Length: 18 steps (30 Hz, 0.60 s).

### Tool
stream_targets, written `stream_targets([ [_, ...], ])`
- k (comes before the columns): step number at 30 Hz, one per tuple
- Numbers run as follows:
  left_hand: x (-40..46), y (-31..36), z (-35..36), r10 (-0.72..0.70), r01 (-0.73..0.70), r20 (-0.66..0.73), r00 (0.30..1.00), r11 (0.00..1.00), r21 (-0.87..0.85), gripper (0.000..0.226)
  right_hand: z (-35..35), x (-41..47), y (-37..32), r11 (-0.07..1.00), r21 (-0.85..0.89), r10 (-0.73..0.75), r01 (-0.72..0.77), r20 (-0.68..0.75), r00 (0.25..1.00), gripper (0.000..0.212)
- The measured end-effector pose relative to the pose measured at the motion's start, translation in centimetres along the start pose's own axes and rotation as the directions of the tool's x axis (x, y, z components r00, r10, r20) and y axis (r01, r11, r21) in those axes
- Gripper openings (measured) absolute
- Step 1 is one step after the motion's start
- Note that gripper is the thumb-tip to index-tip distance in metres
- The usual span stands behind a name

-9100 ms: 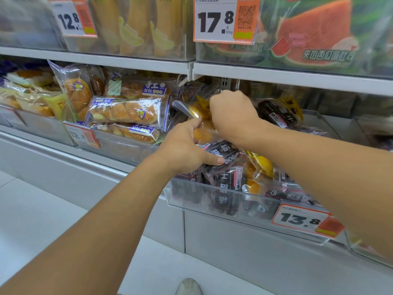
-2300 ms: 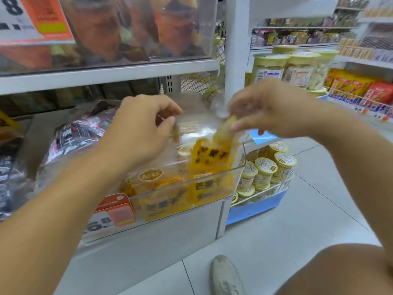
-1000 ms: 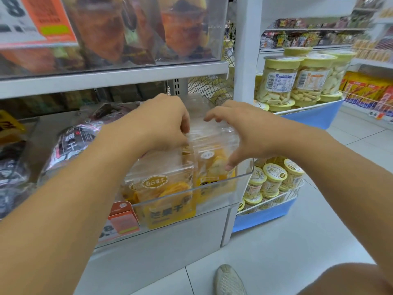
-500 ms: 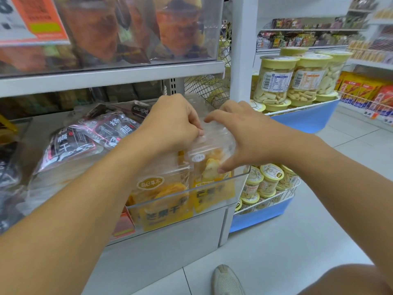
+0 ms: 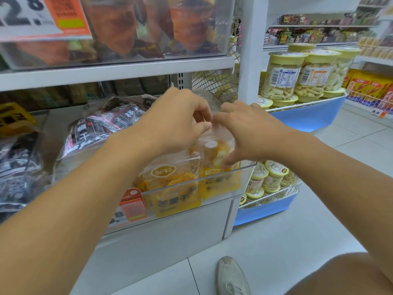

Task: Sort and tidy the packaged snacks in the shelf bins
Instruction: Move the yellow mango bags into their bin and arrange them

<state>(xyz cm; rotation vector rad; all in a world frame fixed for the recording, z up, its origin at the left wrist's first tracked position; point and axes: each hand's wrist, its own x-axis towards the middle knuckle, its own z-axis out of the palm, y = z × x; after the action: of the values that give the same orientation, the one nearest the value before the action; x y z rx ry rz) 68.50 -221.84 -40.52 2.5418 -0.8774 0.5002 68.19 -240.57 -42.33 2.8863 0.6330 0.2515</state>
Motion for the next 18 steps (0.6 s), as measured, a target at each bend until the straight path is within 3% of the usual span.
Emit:
stream_targets([
  [2,-1.0,-0.3,-1.0,0.013,-0.014,-0.057,0.998,1.000,-0.012,0.008,-1.5,-0.6,0.2,0.994,0.108,0.033,-0.036,0.030,0.999,0.101],
  [4,-2.4,-0.7,-2.2,0.018,-0.019,-0.090,0.996,1.000,-0.010,0.008,-3.7,-1.3,-0.1,0.978,0.203,0.052,-0.040,-0.056,0.997,0.099],
  [6,-4.1,-1.4,-3.7,0.021,-0.022,-0.117,0.993,1.000,-0.007,0.009,-5.9,-1.6,-2.0,0.967,0.250,0.018,0.052,-0.271,0.962,0.070],
  [8,-6.7,-2.4,-5.5,0.028,-0.025,-0.153,0.988,0.999,0.021,0.007,-7.1,-1.1,-6.3,0.909,0.310,-0.095,0.277,-0.494,0.864,0.036],
  [10,-10.1,-3.9,-7.9,0.011,0.000,-0.154,0.988,0.997,0.073,0.010,-7.4,0.2,-12.0,0.816,0.343,-0.205,0.465,-0.580,0.788,0.018],
  [12,-13.4,-5.6,-10.7,-0.065,0.075,-0.097,0.993,0.993,0.096,0.014,-7.1,1.8,-16.9,0.738,0.389,-0.276,0.552,-0.572,0.772,0.010],
  [15,-19.3,-9.2,-15.3,-0.290,0.289,-0.020,0.957,0.942,0.170,0.010,-6.6,4.9,-23.4,0.667,0.477,-0.327,0.572,-0.502,0.801,0.011],
  [18,-24.9,-13.5,-18.7,-0.512,0.547,-0.212,0.832,0.819,0.171,0.013,-6.1,7.4,-28.0,0.696,0.490,-0.356,0.525,-0.400,0.845,0.031],
])
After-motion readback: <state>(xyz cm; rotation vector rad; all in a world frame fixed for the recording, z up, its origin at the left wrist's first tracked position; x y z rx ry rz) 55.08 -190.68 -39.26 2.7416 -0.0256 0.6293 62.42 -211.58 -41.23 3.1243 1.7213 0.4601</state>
